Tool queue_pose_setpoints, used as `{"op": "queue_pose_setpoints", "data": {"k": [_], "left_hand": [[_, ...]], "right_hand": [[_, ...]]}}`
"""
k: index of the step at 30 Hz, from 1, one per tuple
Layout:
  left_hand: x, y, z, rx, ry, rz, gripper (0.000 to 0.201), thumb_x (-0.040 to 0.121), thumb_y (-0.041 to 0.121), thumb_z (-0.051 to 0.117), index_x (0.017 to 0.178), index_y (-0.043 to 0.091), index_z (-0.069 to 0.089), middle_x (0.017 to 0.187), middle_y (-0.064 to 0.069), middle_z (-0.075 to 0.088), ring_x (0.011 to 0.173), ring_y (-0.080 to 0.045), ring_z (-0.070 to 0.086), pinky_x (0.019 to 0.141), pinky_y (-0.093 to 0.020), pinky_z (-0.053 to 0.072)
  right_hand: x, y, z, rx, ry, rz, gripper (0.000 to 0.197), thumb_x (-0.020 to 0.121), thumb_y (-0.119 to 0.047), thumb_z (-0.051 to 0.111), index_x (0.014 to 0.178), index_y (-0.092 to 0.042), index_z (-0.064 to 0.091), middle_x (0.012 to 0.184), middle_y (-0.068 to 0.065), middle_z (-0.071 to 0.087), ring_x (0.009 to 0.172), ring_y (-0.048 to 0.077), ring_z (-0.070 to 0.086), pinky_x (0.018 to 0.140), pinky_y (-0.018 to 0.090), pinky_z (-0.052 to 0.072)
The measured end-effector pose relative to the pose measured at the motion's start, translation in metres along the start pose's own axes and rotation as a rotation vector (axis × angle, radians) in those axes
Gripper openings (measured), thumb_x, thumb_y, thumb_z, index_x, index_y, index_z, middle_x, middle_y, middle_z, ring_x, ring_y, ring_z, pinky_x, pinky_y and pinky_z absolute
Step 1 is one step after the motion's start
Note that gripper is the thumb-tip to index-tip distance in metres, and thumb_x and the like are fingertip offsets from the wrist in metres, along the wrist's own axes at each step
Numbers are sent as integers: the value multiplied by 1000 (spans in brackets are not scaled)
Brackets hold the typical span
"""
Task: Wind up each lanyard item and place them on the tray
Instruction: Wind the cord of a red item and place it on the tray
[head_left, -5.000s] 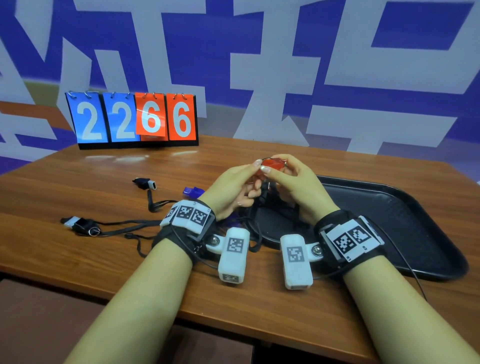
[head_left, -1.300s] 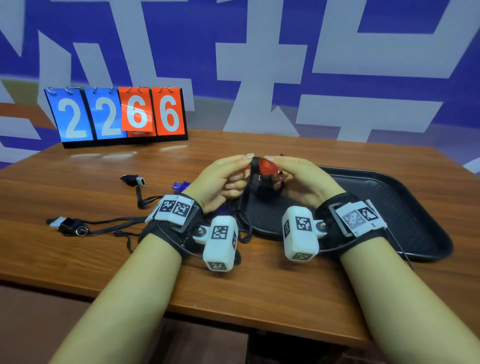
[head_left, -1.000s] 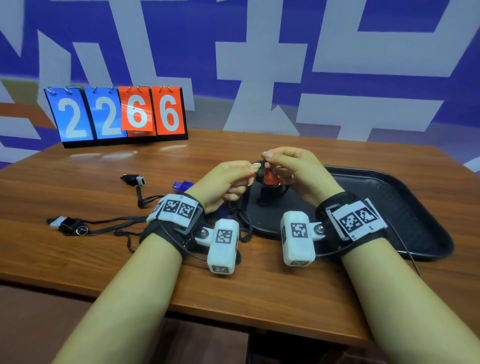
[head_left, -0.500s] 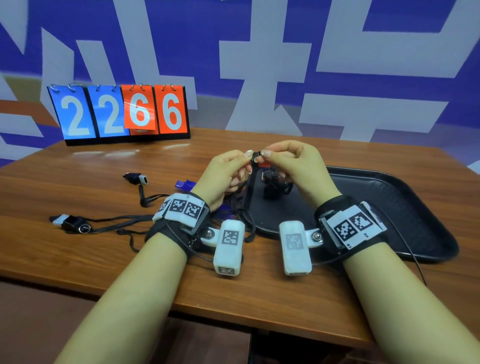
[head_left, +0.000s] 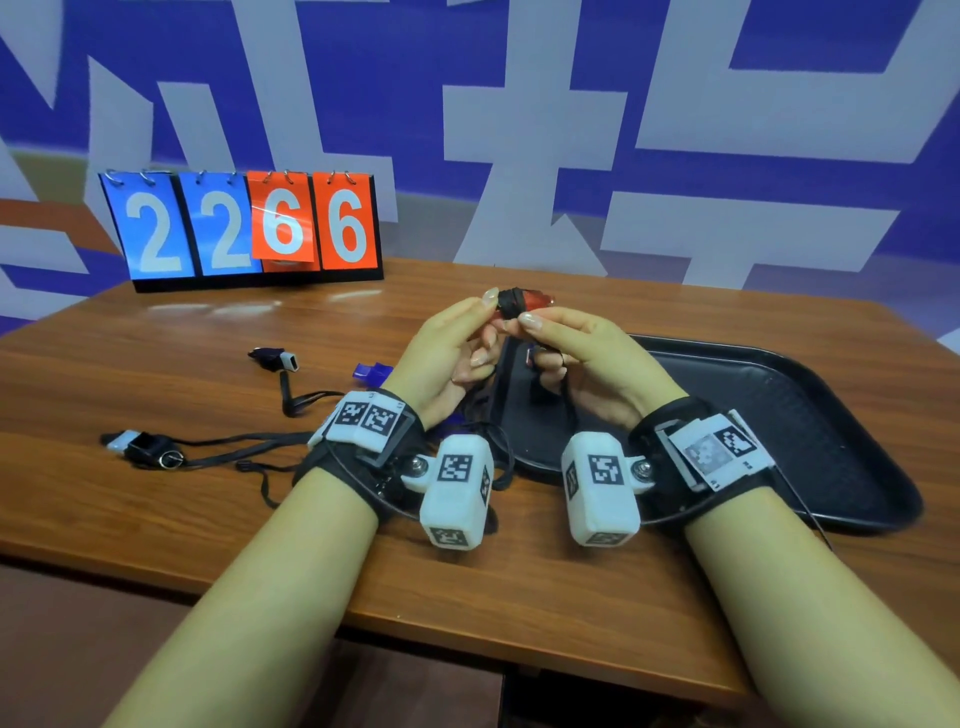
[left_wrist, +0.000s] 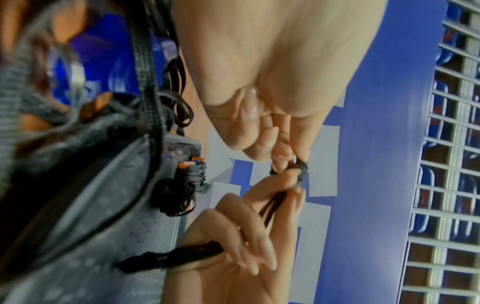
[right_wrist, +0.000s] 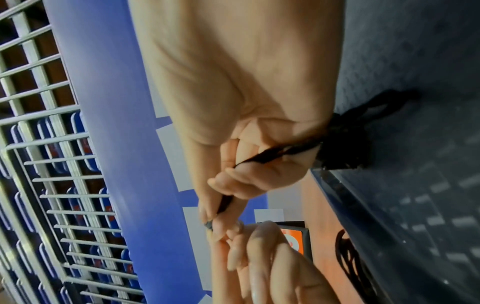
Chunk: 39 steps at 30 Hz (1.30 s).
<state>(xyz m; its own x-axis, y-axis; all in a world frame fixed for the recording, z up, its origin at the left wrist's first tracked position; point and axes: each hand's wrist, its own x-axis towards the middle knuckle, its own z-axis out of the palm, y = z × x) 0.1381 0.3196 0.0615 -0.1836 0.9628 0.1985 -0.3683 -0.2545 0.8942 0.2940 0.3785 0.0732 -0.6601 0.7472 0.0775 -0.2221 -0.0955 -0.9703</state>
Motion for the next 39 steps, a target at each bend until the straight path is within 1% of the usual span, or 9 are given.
{"op": "queue_pose_setpoints", "data": {"k": [5,12,16,21,26,29,32,34,39], "left_hand": [[-2,4,-2,-123,-84,-29,30,100,24,48,77,6,52,56,3,46,39,-3,33,35,-15,15],[-7,6,-5,20,-228,-131,27,93,25,54,69,12,59,53,5,40,40,-2,31,42,-19,10],[-6,4,-8,170,-285,-149,28,94,28,56,71,12,58,52,5,36,41,-3,30,41,-18,12],[-6,3,-5,301,-245,-161,32,102,21,48,72,9,54,51,4,31,40,-4,26,39,-18,11],[-6,4,-4,368,-218,-154,33,102,22,49,71,10,53,49,6,31,39,-5,25,42,-22,8],[-5,3,-4,376,-173,-114,34,102,23,51,70,11,54,51,2,30,40,-5,25,40,-21,9],[-4,2,-4,363,-118,-46,33,102,23,51,72,10,55,57,-3,32,41,-6,27,37,-16,15],[-2,1,-4,358,-77,-1,32,103,22,50,74,9,55,55,0,38,41,-5,30,37,-16,16],[0,0,-3,263,37,50,28,103,22,49,80,8,55,56,2,45,43,-6,35,39,-18,16]], "right_hand": [[1,0,-2,49,-71,98,9,95,-11,57,89,-12,64,71,-1,61,48,3,38,47,12,32],[0,-5,-9,4,-53,121,16,97,-8,52,83,-8,61,58,-5,55,46,3,37,50,15,30],[2,-4,-14,-105,54,75,13,96,-9,56,94,-6,69,72,7,51,46,4,35,44,14,25],[0,-8,-17,-178,127,-37,11,92,-18,65,93,-8,69,58,-8,54,46,4,32,42,15,20],[-2,-12,-10,-296,154,-118,20,95,-24,62,98,-7,72,68,-11,62,57,9,46,53,19,30],[-4,-15,-5,-322,166,-192,17,97,-18,59,99,-7,72,70,-6,64,61,12,51,62,20,38],[-6,-16,-1,-316,186,-292,16,96,-9,58,106,0,68,74,1,67,61,2,61,57,11,45],[-6,-16,1,-273,207,-333,12,94,-5,60,105,0,64,73,1,71,60,2,64,54,10,45],[-6,-10,9,-280,167,-335,6,92,-7,65,88,-6,60,80,9,76,51,13,51,47,18,39]]}}
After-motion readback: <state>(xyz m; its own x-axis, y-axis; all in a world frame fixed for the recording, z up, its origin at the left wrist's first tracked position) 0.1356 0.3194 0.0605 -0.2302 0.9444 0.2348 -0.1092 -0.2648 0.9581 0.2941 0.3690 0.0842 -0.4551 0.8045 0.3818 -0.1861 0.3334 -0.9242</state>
